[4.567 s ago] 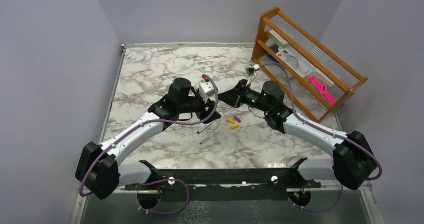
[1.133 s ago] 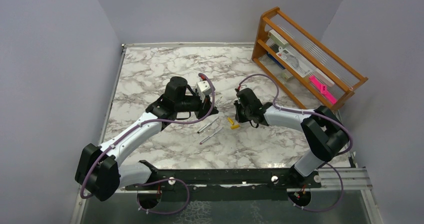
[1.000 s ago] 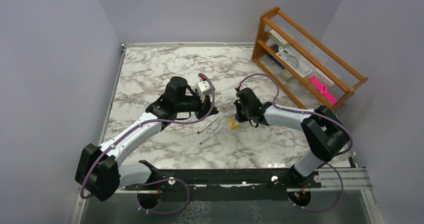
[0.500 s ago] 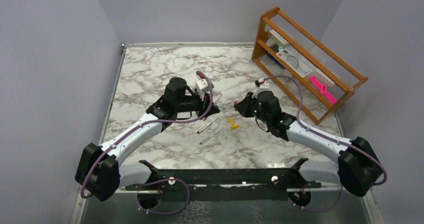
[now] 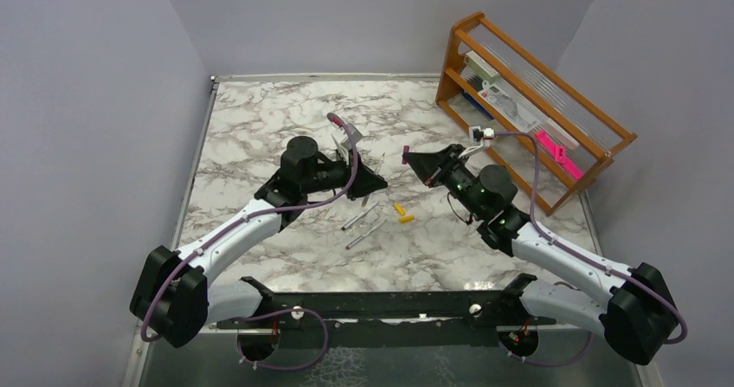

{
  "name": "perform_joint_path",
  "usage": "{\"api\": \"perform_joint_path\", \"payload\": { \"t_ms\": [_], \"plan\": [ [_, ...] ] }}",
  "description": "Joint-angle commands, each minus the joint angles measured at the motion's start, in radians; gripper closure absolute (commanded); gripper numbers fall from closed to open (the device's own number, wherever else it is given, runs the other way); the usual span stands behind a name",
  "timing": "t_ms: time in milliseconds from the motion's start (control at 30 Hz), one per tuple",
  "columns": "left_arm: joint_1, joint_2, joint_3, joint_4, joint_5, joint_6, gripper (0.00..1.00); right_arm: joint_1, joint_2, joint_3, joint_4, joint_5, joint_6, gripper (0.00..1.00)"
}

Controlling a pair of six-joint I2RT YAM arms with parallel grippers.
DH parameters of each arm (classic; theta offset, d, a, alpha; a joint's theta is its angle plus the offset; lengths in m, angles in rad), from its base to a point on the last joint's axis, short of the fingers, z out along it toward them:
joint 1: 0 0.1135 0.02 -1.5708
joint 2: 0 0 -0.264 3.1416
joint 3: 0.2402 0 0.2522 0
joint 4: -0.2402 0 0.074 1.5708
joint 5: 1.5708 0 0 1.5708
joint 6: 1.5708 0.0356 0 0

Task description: Insert the pens into the pen caps

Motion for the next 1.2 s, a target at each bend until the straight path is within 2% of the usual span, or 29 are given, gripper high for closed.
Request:
{"api": "perform_joint_path", "payload": {
  "t_ms": [0,200,400,833,1167],
  "plan": [
    [0.003,-0.007,-0.009,0.109,0.021,-0.104,1.0,0.002,-0.02,-0.023,0.192,-0.077,0.01,0.99],
    [-0.002,-0.005,-0.004,0.129,0.01,-0.164,1.0,0.001,-0.025,0.003,0.212,-0.094,-0.031,0.99],
    [-0.012,0.04,0.009,0.134,0.05,-0.194,1.0,0.002,0.026,0.067,0.205,-0.164,-0.152,0.99],
    [-0.014,0.018,-0.002,0.159,0.067,-0.198,1.0,0.002,0.147,0.136,0.274,-0.185,-0.156,0.99],
    [-0.014,0.02,-0.005,0.161,0.069,-0.19,1.0,0.002,0.172,0.14,0.288,-0.2,-0.148,0.99]
  ]
}}
